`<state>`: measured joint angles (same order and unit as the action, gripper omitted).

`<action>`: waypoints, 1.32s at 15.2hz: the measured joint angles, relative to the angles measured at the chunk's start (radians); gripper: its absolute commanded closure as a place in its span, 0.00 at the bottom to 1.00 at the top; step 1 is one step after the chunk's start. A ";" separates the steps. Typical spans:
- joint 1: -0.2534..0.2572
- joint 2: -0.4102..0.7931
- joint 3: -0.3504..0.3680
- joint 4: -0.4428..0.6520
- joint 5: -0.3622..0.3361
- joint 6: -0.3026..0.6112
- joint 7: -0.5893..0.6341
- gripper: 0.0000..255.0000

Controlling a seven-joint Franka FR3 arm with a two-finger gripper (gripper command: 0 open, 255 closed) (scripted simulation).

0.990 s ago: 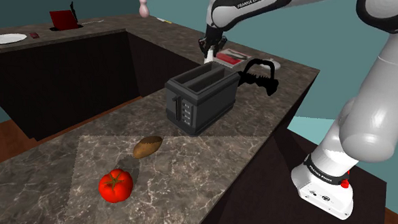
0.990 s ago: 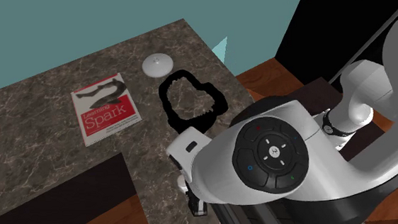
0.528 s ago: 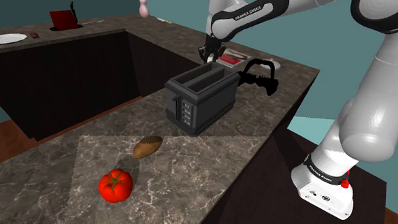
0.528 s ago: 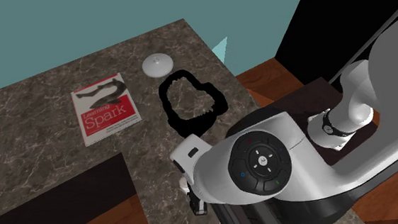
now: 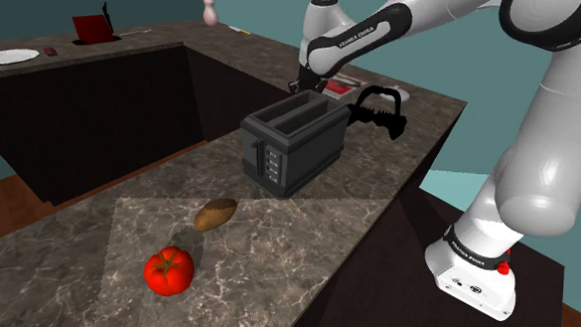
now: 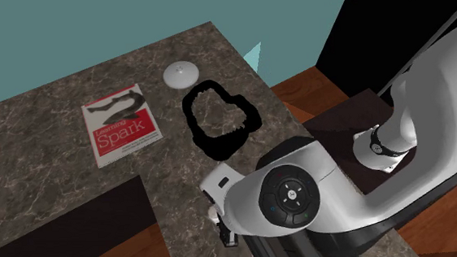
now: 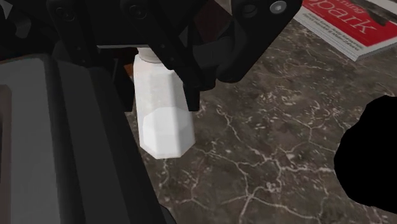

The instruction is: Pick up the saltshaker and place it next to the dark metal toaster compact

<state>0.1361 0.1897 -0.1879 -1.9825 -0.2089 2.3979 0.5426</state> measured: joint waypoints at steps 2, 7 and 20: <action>-0.001 0.013 0.000 -0.011 -0.001 0.024 0.004 1.00; -0.004 0.041 -0.003 -0.021 -0.004 0.084 0.012 1.00; -0.008 0.059 -0.012 -0.045 -0.003 0.189 0.013 0.00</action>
<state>0.1284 0.2483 -0.1995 -2.0276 -0.2124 2.5872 0.5557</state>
